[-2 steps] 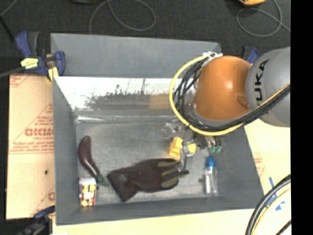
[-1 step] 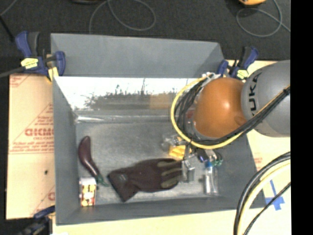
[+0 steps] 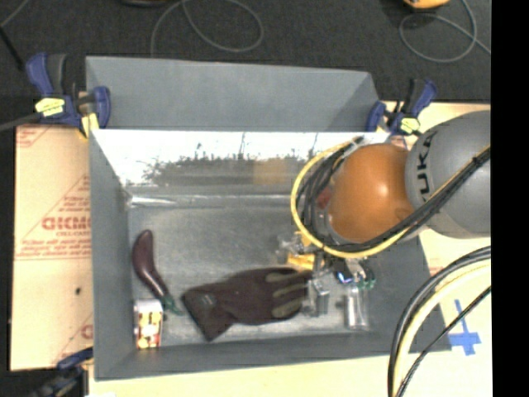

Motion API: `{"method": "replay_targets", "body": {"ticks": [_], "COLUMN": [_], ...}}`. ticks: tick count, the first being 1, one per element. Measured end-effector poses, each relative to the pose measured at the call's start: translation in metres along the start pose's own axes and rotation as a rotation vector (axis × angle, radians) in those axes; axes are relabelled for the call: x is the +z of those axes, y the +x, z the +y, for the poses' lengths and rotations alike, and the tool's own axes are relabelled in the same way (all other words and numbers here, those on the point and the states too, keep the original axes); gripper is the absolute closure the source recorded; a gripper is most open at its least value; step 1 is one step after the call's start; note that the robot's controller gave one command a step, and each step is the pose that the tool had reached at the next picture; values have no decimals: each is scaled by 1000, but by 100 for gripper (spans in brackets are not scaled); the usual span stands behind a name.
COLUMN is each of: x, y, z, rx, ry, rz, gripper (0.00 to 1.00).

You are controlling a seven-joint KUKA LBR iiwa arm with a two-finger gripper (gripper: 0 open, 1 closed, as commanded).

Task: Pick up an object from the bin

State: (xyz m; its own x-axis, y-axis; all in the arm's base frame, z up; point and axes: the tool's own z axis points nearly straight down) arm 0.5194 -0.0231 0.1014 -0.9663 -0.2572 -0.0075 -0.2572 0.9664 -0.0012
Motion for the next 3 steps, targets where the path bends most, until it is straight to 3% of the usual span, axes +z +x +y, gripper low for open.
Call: {"method": "replay_targets", "body": {"ticks": [1, 2, 3], "x": [4, 11, 29], "y": [-1, -5, 12], "z": [-10, -17, -15], "rx": [229, 258, 417], "ry": [1, 2, 0], "rz": [-5, -7, -9], "gripper": [0, 0, 100]}}
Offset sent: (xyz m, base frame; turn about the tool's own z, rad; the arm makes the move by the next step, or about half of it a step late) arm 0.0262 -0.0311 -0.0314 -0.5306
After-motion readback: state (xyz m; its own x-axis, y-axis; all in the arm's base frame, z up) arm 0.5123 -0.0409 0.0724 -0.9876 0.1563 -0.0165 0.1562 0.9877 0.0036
